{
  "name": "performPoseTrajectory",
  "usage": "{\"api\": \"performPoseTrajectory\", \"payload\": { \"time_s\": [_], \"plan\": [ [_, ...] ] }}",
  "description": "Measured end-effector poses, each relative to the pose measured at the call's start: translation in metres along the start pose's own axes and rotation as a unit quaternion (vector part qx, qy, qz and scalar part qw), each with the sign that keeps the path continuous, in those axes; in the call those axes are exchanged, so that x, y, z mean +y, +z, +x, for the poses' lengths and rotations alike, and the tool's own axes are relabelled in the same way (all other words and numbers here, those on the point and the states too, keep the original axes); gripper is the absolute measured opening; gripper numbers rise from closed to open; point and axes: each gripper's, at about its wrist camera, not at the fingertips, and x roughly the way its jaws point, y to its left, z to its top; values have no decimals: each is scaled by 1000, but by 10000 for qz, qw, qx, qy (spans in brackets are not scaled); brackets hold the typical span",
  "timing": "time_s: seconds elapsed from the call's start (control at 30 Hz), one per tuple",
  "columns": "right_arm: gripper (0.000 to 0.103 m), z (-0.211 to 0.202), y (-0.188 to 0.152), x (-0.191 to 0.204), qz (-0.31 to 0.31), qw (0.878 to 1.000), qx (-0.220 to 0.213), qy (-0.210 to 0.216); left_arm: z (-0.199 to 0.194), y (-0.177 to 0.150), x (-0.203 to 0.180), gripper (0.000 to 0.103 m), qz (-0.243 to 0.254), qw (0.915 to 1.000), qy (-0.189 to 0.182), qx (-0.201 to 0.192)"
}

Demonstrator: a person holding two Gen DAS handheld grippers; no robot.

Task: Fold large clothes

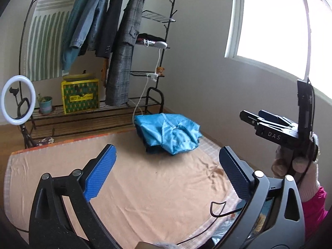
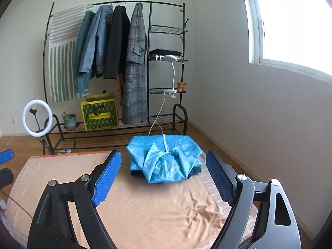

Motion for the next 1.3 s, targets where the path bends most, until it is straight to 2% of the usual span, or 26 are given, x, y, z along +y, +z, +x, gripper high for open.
{"api": "performPoseTrajectory", "payload": {
  "time_s": [0.07,0.5,0.9,1.3],
  "plan": [
    [84,-1,-8,4,-4,10000,2,-18,8,-5,-1,101,147,9998,139,89],
    [84,23,-47,6,191,9994,300,-41,31,-28,-3,103,342,9983,339,331],
    [84,36,-57,6,123,9990,387,-169,42,-37,-1,103,318,9971,455,516],
    [84,40,-56,-1,163,9989,404,-183,41,-38,-9,103,443,9969,444,485]
  ]
}}
